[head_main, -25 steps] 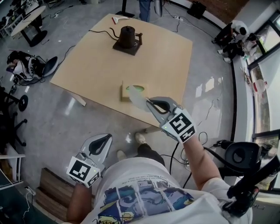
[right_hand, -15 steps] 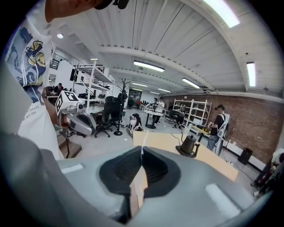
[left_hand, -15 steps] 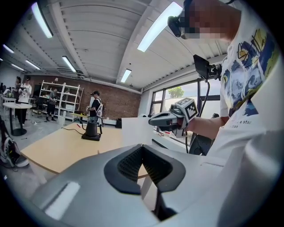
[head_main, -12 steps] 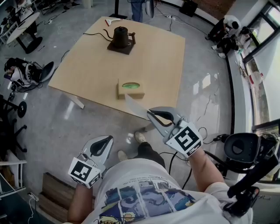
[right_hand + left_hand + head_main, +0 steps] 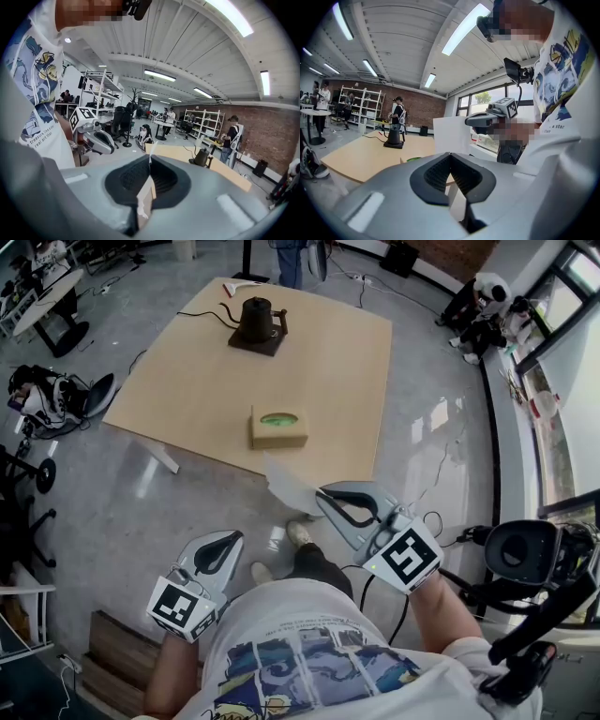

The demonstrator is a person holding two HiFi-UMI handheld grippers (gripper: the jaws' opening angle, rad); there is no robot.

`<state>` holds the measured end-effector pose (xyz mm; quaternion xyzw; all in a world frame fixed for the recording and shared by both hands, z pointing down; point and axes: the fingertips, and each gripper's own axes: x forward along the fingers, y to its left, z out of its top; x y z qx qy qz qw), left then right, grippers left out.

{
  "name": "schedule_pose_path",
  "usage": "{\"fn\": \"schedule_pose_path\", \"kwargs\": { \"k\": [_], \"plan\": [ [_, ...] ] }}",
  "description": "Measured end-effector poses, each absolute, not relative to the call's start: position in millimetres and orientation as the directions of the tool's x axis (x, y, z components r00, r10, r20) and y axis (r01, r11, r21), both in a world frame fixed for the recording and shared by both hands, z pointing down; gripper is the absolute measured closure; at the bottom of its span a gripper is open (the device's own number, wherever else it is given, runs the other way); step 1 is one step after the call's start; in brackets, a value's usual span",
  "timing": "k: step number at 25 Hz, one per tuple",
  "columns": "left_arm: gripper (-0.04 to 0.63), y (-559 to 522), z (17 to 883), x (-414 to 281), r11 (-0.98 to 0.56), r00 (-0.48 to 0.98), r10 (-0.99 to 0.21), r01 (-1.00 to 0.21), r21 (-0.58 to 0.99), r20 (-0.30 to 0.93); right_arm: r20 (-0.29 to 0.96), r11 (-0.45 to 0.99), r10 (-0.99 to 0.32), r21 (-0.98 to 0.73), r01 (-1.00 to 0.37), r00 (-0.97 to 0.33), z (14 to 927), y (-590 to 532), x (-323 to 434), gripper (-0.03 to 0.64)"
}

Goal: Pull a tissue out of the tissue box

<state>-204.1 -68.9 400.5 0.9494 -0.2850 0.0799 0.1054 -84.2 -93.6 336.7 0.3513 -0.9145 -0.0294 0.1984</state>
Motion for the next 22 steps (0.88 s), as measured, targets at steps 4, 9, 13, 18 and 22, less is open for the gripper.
{"fn": "schedule_pose_path", "kwargs": {
  "k": [4, 9, 13, 18, 22],
  "plan": [
    [0.592, -65.9, 399.8, -210.4, -0.808, 0.818, -0.537, -0.569, 0.155, 0.208, 0.332, 0.757, -0.650, 0.203, -0.621, -0.684, 328.5, -86.7, -91.1, 0.614],
    [0.592, -62.7, 402.0, -215.8, -0.802, 0.813, -0.544, -0.576, 0.156, 0.206, 0.325, 0.762, -0.645, 0.201, -0.616, -0.692, 323.7, -81.6, -97.0, 0.614],
    [0.592, -60.9, 400.3, -216.9, -0.802, 0.812, -0.546, -0.578, 0.150, 0.204, 0.312, 0.764, -0.642, 0.187, -0.618, -0.700, 318.5, -78.4, -99.7, 0.614],
    [0.592, -59.9, 399.6, -220.2, -0.804, 0.813, -0.545, -0.576, 0.146, 0.204, 0.308, 0.769, -0.637, 0.182, -0.613, -0.707, 314.3, -75.3, -103.9, 0.614],
    [0.592, -59.3, 399.2, -220.0, -0.803, 0.811, -0.548, -0.579, 0.146, 0.202, 0.305, 0.771, -0.634, 0.186, -0.609, -0.710, 311.8, -74.6, -103.6, 0.614]
  ]
}}
